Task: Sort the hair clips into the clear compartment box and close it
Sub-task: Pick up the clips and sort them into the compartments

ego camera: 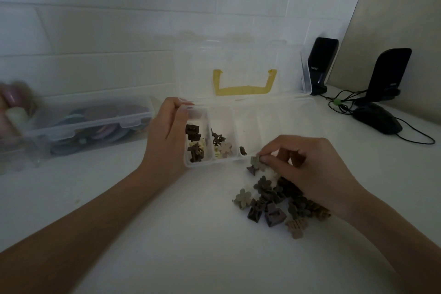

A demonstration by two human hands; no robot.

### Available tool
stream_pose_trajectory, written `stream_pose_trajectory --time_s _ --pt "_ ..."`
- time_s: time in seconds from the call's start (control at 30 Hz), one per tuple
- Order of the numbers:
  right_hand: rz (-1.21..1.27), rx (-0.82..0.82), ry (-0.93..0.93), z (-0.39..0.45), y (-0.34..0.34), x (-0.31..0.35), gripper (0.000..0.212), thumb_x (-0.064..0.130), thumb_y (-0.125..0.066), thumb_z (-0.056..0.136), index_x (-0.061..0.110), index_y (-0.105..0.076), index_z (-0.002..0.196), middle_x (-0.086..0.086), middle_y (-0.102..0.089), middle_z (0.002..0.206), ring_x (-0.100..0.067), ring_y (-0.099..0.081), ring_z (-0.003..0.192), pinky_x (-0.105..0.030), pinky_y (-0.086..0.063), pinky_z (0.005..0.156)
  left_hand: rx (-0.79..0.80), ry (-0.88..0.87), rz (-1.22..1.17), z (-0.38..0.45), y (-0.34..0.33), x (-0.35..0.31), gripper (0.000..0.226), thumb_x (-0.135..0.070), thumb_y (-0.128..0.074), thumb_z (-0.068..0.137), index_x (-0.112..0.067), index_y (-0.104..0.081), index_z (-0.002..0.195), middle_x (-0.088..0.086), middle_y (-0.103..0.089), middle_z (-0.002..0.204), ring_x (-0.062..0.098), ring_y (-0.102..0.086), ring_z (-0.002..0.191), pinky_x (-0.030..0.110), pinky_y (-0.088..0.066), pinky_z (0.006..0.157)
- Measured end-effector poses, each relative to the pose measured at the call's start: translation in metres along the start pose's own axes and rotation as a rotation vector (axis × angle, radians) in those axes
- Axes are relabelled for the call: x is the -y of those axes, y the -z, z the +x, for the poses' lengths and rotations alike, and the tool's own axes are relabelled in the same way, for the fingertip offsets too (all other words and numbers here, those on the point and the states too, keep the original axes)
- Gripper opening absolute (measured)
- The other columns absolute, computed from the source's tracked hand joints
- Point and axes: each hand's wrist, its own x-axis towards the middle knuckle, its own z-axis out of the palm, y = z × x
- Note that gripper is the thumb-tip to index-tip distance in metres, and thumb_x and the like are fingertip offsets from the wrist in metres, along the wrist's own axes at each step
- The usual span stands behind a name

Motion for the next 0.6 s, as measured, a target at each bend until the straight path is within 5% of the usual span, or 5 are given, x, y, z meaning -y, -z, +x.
stream_pose_trajectory --time_s 0.23,0.43,0.6 --pt "0.559 0.001 -0.199 0.0053 0.0006 0.0055 0.010 0.011 -0.064 0.084 0.017 -0.069 0.080 -0.002 -0.069 0.067 -0.014 -0.054 0.038 -0.018 -0.045 0.040 0.002 -0.010 -0.012 -0.0005 -0.0002 0.0001 0.017 -0.011 -0.036 0.098 -0.005 -0.052 0.096 -0.011 -0.055 0.083 -0.013 -0.053 0.071 0.002 -0.041 0.064" --pt "0.511 -0.046 -0.176 0.0052 -0.0013 0.0030 0.010 0.010 -0.066 0.082 0.018 -0.068 0.077 0.002 -0.068 0.065 -0.010 -0.053 0.039 -0.017 -0.045 0.042 0.006 0.005 -0.018 -0.0013 -0.0001 -0.0004 0.016 -0.008 -0.036 0.099 -0.006 -0.051 0.096 -0.011 -0.055 0.084 -0.012 -0.054 0.072 0.004 -0.042 0.063" --pt "0.286 -0.173 -0.058 0.0011 -0.0040 0.0079 0.012 0.012 -0.069 0.081 0.024 -0.072 0.082 0.016 -0.070 0.074 -0.003 -0.064 0.062 -0.013 -0.049 0.053 0.020 -0.038 -0.019 -0.0028 -0.0005 -0.0023 0.019 -0.015 -0.035 0.096 -0.006 -0.052 0.096 -0.012 -0.056 0.088 -0.011 -0.054 0.077 0.002 -0.040 0.069"
